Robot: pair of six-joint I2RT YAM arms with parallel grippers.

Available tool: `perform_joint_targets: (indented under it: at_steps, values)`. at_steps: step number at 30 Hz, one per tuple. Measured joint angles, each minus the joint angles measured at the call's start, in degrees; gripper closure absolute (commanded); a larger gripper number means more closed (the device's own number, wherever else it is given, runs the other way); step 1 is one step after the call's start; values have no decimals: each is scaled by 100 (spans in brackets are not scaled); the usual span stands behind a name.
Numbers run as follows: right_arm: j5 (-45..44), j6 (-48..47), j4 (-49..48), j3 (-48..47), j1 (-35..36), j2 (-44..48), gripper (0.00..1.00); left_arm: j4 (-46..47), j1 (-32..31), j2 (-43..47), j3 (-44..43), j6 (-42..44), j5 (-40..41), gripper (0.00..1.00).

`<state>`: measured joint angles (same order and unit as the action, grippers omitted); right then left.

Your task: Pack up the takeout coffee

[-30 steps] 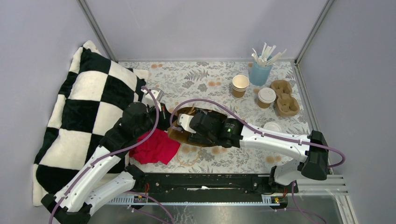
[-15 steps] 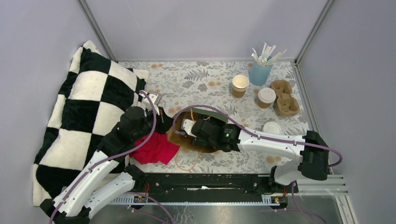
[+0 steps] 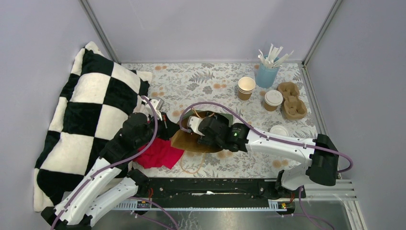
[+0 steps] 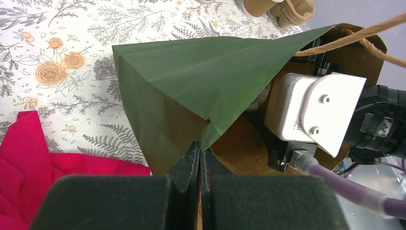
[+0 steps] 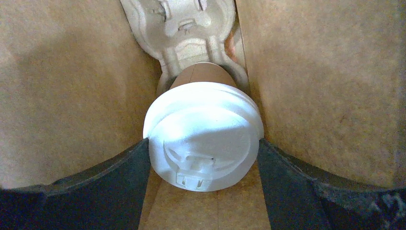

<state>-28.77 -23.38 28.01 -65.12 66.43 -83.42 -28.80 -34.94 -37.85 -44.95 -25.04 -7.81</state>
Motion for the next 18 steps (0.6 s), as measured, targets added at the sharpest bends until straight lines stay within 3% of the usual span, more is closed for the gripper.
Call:
perform_joint_targets:
  at_steps: [18]
  values:
    - [133, 24, -79, -157, -389, -291, 29, -11, -31, -251, -280, -20, -79, 100]
